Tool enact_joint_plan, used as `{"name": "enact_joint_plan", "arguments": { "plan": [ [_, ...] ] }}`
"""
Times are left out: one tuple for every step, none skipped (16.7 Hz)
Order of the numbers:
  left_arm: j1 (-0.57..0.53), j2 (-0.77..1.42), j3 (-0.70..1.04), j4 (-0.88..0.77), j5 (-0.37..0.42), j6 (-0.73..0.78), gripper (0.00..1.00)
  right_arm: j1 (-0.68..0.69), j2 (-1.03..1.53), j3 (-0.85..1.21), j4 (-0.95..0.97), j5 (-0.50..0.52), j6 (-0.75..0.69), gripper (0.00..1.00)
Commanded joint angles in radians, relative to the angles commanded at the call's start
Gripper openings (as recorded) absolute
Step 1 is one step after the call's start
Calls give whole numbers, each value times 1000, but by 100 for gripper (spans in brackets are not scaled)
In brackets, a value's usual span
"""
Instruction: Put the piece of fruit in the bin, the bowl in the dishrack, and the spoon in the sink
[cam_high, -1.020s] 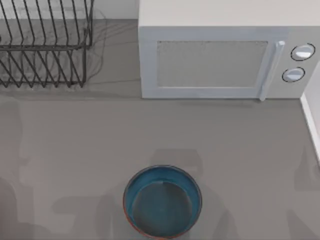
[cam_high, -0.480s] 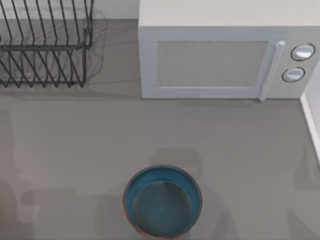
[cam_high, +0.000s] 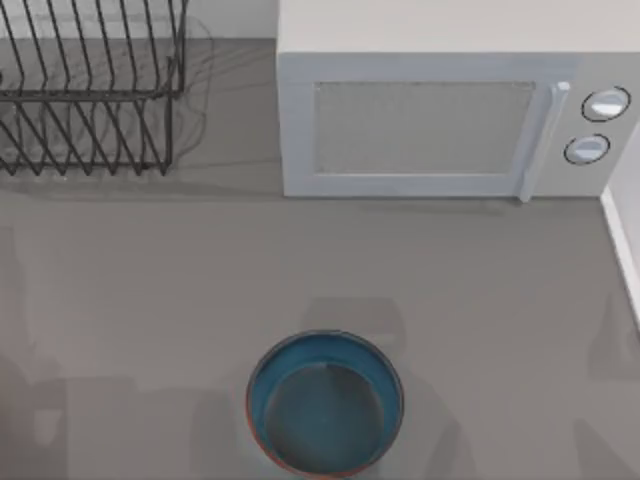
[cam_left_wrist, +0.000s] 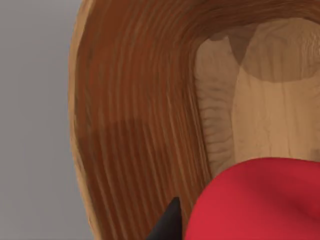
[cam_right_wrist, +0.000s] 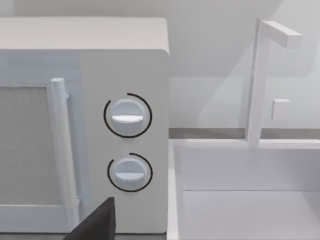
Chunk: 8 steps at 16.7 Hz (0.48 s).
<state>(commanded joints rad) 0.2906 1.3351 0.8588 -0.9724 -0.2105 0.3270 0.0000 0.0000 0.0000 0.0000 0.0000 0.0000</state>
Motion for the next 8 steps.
{"name": "enact_joint_plan", "arguments": {
  "plan": [
    [0,0,0,0,0,0,23,0,0,0,0,0,0,100],
    [0,0,0,0,0,0,30,0,0,0,0,0,0,100],
    [0,0,0,0,0,0,38,0,0,0,0,0,0,100],
    [0,0,0,0,0,0,45,0,0,0,0,0,0,100],
    [0,0,0,0,0,0,53,0,0,0,0,0,0,100],
    [0,0,0,0,0,0,60,0,0,0,0,0,0,100],
    [0,0,0,0,0,0,68,0,0,0,0,0,0,100],
    [0,0,0,0,0,0,75,0,0,0,0,0,0,100]
  ]
}}
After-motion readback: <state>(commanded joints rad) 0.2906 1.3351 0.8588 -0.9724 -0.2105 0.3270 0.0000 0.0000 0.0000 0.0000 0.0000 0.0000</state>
